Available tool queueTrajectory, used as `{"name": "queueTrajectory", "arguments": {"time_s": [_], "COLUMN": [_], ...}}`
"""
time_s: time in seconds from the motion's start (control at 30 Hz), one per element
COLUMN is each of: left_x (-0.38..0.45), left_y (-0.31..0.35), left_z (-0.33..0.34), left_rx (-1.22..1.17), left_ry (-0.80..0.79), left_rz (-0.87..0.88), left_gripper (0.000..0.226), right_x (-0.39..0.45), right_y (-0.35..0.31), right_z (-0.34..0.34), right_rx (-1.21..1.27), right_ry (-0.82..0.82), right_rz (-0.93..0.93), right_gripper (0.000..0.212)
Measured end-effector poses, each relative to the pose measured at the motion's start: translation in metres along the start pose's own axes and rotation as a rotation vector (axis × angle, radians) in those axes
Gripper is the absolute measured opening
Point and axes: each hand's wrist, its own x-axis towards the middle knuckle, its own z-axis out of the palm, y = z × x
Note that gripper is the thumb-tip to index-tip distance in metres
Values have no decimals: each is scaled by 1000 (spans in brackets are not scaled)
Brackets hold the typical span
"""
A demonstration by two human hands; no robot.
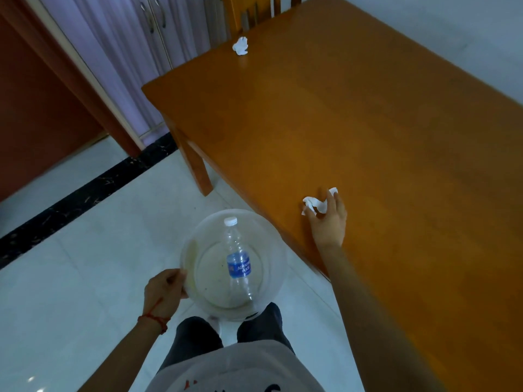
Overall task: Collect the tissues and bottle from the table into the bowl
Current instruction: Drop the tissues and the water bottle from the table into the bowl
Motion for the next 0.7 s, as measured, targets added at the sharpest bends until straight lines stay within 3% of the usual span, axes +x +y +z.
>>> {"name": "queueTrajectory", "arguments": {"time_s": [0.27,0.47,0.57,0.7], "left_x": [-4,-9,-11,-15], "left_y": [4,8,5,0], "left_z": [4,6,5,0], "left_rx": [-10,-27,-25,-50], "left_ry": [36,55,56,76], "left_rz": [-27,-28,-27,-42], "left_gripper": [16,12,14,16], "right_x": [12,-1,-23,-63], "right_y": [8,-11,-25,-49], "right_z": [3,1,9,25], "right_rx": [-71,212,332,354], "right_ry": [-4,-7,-82,-270], "right_rz": [-151,-92,-55,-212], "right_gripper": [33,22,26,24]}}
